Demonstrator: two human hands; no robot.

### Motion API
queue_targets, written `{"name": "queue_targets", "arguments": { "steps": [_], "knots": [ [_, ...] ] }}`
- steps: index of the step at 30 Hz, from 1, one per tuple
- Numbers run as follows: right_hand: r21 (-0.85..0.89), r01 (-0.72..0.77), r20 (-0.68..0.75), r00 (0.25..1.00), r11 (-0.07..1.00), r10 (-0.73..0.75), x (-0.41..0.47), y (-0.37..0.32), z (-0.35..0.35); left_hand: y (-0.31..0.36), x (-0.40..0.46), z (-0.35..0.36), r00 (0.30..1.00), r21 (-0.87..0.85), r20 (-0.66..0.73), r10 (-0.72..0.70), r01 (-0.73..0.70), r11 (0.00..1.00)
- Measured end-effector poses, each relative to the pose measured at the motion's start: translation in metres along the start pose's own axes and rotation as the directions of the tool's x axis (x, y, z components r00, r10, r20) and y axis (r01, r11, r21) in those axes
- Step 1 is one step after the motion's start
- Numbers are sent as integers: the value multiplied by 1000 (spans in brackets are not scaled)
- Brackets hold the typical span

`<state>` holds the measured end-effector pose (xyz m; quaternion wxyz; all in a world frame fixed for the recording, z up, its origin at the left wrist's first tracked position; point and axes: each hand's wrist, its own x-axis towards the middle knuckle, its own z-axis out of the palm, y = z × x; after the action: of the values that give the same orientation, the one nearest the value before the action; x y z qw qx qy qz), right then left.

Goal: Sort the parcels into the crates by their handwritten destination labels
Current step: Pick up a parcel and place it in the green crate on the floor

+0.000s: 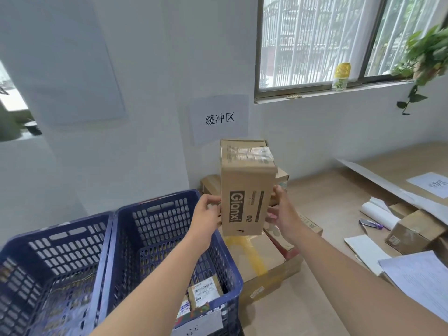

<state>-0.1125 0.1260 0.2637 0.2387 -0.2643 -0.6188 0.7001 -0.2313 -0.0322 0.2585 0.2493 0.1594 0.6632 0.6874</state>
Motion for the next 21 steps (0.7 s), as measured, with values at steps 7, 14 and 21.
{"name": "queue_targets", "arguments": {
  "steps": [7,14,21],
  "knots": [
    [12,-28,32,999,1000,28,-3,-2,14,2,-3,-8,999,-65,12,46,-45,997],
    [40,35,121,992,999,-39,-5,-9,17,6,-7,-18,994,-40,46,95,-94,995],
    [47,76,135,987,996,-82,-8,-20,23,10,-15,-17,996,-95,40,75,-71,993]
  ]
}}
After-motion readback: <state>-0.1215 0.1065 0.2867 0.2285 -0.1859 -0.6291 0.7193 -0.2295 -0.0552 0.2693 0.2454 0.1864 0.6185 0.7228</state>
